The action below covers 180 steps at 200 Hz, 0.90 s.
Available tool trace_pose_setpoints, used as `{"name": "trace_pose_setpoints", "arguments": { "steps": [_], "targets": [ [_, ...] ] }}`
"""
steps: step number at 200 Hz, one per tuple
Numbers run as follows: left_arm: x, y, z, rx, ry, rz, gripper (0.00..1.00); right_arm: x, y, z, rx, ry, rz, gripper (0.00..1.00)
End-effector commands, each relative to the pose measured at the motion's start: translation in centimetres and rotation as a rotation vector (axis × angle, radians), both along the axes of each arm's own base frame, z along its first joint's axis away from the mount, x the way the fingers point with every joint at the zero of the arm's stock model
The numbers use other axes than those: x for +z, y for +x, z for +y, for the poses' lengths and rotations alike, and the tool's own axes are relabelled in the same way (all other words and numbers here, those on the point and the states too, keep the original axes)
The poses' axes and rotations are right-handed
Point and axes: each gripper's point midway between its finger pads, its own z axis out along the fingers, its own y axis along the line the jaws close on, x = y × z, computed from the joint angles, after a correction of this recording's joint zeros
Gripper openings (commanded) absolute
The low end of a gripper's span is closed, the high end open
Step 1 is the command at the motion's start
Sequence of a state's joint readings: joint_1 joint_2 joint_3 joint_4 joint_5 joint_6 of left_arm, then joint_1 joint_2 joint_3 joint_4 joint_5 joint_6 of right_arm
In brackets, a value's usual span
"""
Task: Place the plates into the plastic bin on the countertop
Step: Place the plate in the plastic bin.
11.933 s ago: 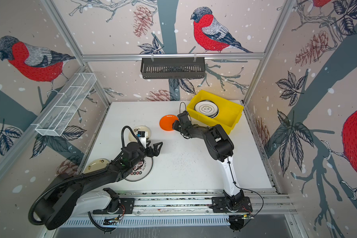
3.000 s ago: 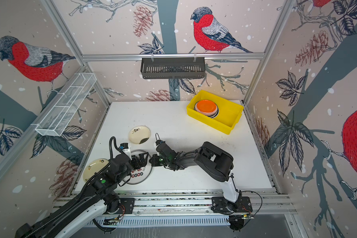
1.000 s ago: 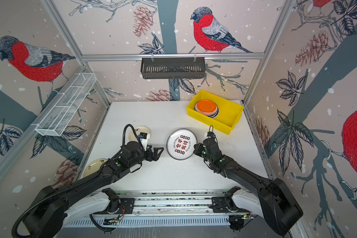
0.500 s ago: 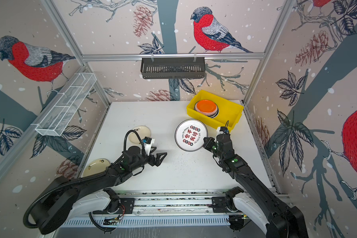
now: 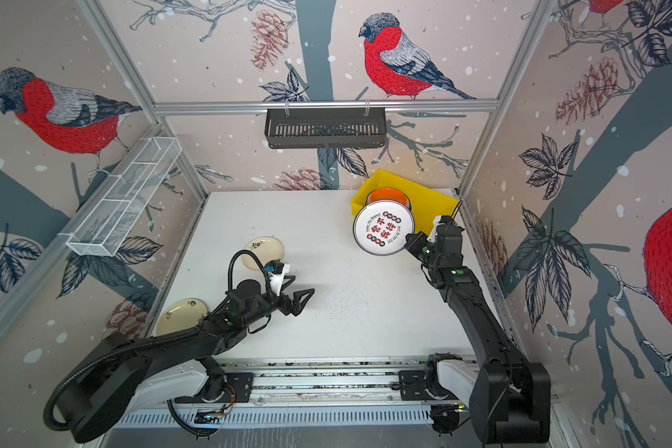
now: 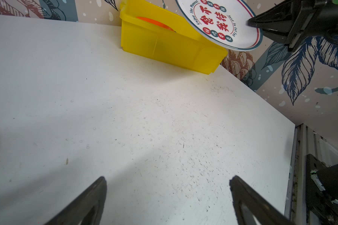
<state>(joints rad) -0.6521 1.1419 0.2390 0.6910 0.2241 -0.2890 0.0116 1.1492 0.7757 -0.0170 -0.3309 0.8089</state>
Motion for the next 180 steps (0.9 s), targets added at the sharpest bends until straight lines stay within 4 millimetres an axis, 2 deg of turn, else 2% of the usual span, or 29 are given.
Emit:
{"name": "trace_pose_setpoints", "arguments": {
  "steps": [1,9,12,50,82,120,151,180],
  "targets": [
    [1.4,0.2,-0.1,-0.002,-0.026,-0.058,0.98,2.5,2.4,-0.3,0.027,0.040,-0.084,0.00],
    [1.5,0.1,-0.2,-0.007,-0.028,-0.061,0.98,2.8,3.1,-0.7,0.022,0.047,-0.091,0.00],
    [1.4,0.1,-0.2,-0.010,-0.028,-0.061,0.98,2.2,3.6,-0.8,0.018,0.051,-0.073,0.00],
    [1.6,-0.3,-0.6,-0.037,-0.048,-0.058,0.98,1.2,7.5,-2.9,-0.031,0.051,-0.049,0.00],
    [1.5,-0.4,-0.9,-0.052,-0.058,-0.047,0.98,0.4,11.1,-3.1,-0.011,0.051,-0.034,0.00],
    [1.3,-0.2,-0.7,-0.039,-0.052,-0.041,0.98,-0.2,16.8,-4.2,-0.025,-0.005,-0.004,0.00],
    [1.1,-0.1,-0.6,-0.027,-0.042,-0.037,0.98,-1.5,20.4,-3.6,-0.007,-0.020,0.028,0.00],
    [1.0,0.1,-0.4,-0.017,-0.036,-0.037,0.98,-3.7,22.0,-2.9,-0.001,-0.036,0.072,0.00]
  ]
}}
